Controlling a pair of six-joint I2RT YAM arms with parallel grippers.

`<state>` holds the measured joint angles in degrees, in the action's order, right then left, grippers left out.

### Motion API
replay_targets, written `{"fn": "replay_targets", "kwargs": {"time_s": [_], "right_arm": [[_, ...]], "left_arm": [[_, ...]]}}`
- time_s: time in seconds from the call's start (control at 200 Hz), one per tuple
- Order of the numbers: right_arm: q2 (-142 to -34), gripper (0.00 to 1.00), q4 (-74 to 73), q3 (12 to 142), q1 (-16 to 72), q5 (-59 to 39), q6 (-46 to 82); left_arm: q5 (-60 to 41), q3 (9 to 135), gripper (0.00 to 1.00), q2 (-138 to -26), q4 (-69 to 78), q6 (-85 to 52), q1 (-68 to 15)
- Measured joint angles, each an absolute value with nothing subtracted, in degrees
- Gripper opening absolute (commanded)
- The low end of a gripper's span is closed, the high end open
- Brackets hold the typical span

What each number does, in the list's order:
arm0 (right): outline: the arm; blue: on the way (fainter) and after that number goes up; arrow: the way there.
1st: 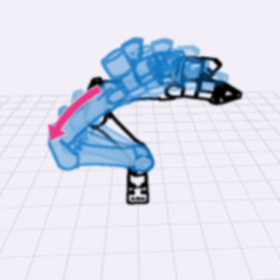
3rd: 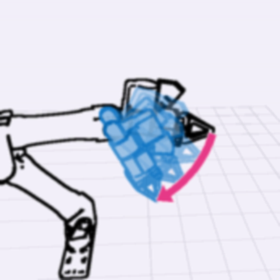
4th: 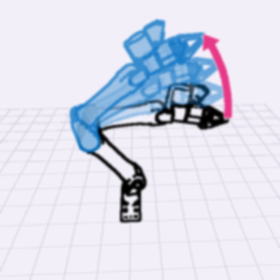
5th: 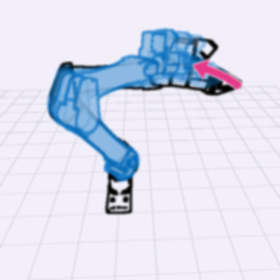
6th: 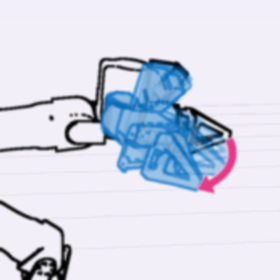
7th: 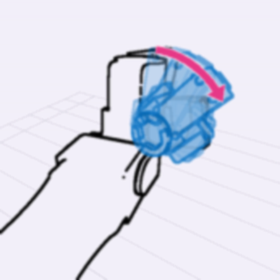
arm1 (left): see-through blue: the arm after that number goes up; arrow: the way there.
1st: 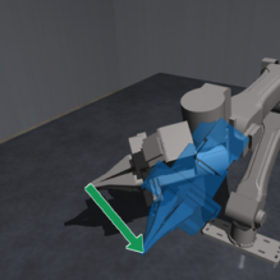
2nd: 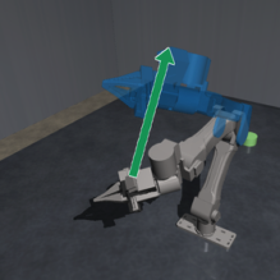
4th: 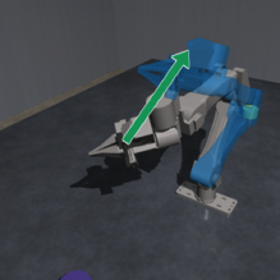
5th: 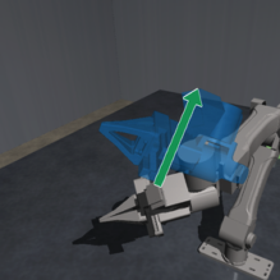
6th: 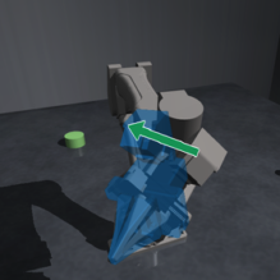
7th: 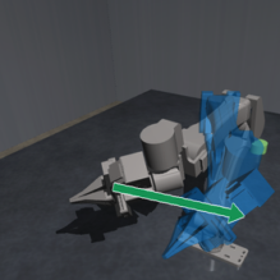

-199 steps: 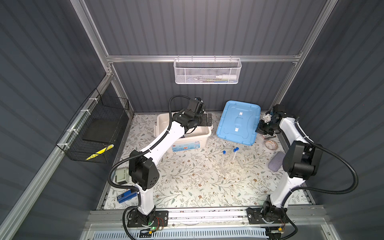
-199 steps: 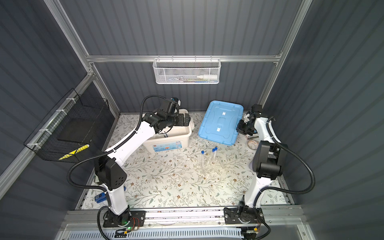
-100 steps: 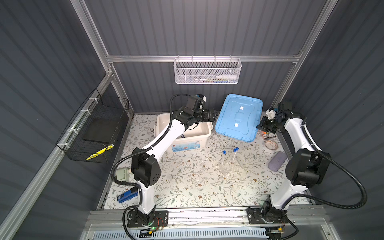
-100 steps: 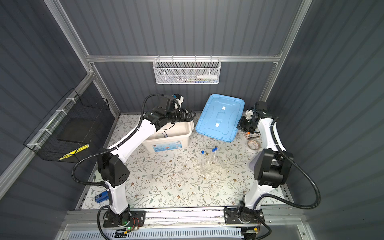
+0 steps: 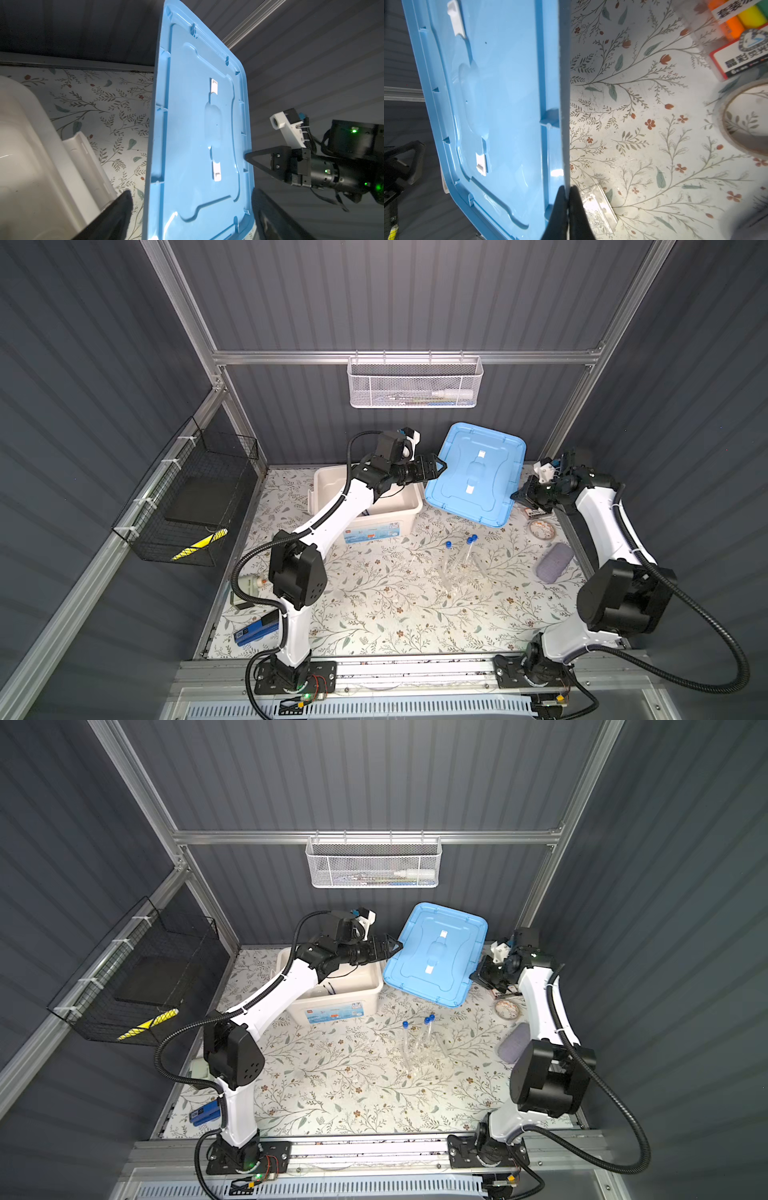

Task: Organize the chemistry lab equipment
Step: 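Close the right gripper on the lid edge and tilt the lid up, then hold the tilted lid with the right gripper while the left gripper grasps its other edge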

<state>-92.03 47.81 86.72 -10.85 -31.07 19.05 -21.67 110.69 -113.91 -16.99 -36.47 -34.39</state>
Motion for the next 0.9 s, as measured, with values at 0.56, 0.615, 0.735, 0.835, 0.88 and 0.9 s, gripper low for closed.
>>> {"fn": "replay_targets", "kwargs": {"time_s": [0.56,0.615,0.735,0.835,0.88,0.9], "right_arm": [[-87.6,0.00,44.5,81.0,-7.5,-35.2,21.1],[-86.7,0.00,43.8,80.4,-7.5,-36.1,21.2],[-85.3,0.03,42.4,79.4,-7.4,-37.2,21.3],[-84.8,0.20,41.4,78.7,-7.4,-37.9,21.3],[-84.8,0.25,40.8,78.7,-7.4,-38.3,20.9],[-84.8,0.26,40.6,78.7,-7.4,-38.6,21.0]], "left_arm": [[-25.1,99.1,0.46,-111.9,-8.8,-43.1,-34.3],[-24.9,97.6,0.40,-111.2,-7.9,-43.5,-34.1],[-24.9,96.2,0.31,-110.2,-6.7,-44.5,-33.7],[-25.0,95.2,0.25,-109.3,-5.0,-45.6,-33.7],[-25.0,94.8,0.23,-109.1,-4.5,-46.1,-33.7],[-25.0,94.7,0.22,-109.0,-4.4,-46.4,-33.7]]}}
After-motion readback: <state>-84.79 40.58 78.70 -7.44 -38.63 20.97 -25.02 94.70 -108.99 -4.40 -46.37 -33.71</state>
